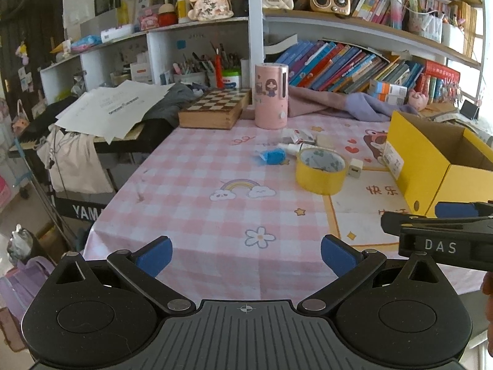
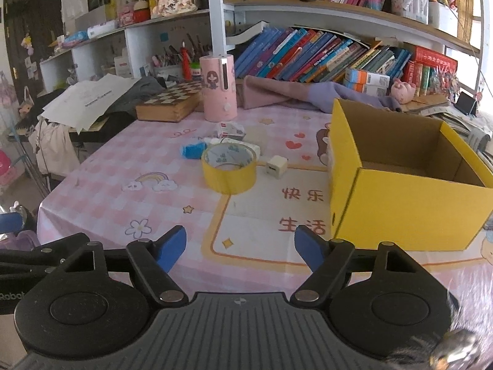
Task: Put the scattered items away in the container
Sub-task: 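Move both tools toward the tape roll and white charger plug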
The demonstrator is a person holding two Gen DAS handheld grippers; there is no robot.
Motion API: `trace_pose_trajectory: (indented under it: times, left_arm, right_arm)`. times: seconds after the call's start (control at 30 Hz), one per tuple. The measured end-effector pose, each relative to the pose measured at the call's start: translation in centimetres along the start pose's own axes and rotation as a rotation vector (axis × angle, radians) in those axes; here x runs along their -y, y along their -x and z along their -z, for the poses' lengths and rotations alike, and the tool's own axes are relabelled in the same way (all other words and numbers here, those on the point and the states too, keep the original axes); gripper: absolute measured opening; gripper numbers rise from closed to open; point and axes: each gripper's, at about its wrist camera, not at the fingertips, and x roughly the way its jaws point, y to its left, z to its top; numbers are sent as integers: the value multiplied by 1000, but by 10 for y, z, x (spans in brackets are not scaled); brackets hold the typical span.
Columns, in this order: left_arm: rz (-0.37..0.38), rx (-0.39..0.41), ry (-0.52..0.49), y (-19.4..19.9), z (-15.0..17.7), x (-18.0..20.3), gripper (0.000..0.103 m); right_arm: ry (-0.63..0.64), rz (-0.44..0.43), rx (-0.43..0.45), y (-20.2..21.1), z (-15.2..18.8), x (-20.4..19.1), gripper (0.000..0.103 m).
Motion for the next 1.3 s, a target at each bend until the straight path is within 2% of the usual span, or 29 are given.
trace_pose_trajectory:
  times: [0.23, 0.9, 1.1, 1.3]
  left_arm:
    - [11, -9, -8, -19, -8, -10, 103]
    - [65, -53, 13, -97, -48, -30, 102]
    - [103, -57, -12, -118, -61, -24, 102]
    - [173, -48, -69, -138, -75, -7, 103]
  right_arm:
    - [3, -10, -16, -23, -6, -9, 75]
    - [-9, 66, -66, -94, -46, -9, 75]
    - [-18, 101, -45, -112, -63, -5, 74]
    - [-31, 137, -24, -125, -77, 4, 74]
